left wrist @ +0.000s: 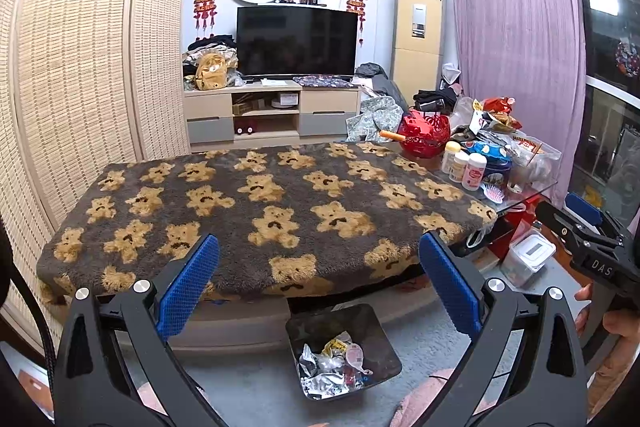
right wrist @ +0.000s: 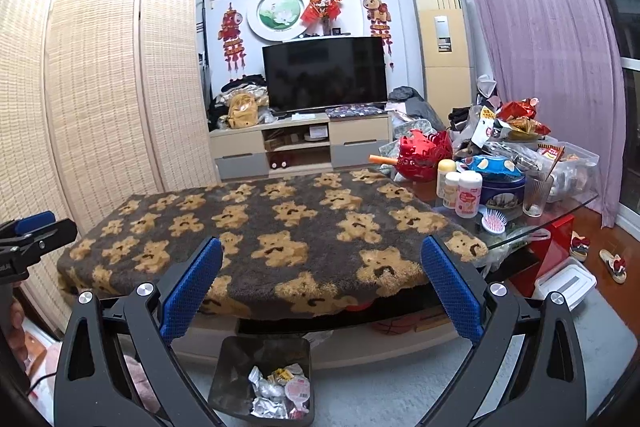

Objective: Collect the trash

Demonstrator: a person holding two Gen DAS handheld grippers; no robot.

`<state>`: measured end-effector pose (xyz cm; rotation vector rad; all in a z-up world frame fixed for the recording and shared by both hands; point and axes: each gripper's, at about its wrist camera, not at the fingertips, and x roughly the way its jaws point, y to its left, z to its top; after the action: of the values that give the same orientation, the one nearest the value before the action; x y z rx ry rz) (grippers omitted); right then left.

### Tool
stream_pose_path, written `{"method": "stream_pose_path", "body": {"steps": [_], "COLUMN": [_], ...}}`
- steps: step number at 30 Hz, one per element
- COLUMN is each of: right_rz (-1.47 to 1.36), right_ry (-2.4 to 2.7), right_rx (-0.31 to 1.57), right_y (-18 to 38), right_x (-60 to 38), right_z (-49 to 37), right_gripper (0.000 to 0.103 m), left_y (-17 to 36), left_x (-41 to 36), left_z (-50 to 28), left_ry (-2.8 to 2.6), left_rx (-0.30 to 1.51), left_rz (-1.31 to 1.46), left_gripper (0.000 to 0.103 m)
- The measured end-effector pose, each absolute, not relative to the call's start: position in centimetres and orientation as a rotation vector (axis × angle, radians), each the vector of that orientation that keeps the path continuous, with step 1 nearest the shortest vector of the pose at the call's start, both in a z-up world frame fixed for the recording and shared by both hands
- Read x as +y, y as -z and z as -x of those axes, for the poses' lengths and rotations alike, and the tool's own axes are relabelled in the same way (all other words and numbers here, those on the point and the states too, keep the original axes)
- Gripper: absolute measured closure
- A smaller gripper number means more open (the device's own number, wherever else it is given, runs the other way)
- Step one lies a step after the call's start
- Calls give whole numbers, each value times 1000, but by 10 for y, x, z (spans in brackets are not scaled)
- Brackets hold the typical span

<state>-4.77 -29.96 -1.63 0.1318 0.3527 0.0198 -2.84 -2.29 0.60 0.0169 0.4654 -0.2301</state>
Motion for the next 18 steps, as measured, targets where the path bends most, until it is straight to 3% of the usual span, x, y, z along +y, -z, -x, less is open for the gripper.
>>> {"method": "stream_pose_path", "body": {"steps": [18], "right_rz": [-136], "right_ry": [-40], "right_rx": [363], "right_y": [21], "right_x": [-290], "right_z": [45], "right_gripper": [3], "left_y": [-8], "left_x": [-12], "left_z": [31], "left_ry": [212], "left_rx": [448], "left_rz": [-3], "left_gripper": [8]}}
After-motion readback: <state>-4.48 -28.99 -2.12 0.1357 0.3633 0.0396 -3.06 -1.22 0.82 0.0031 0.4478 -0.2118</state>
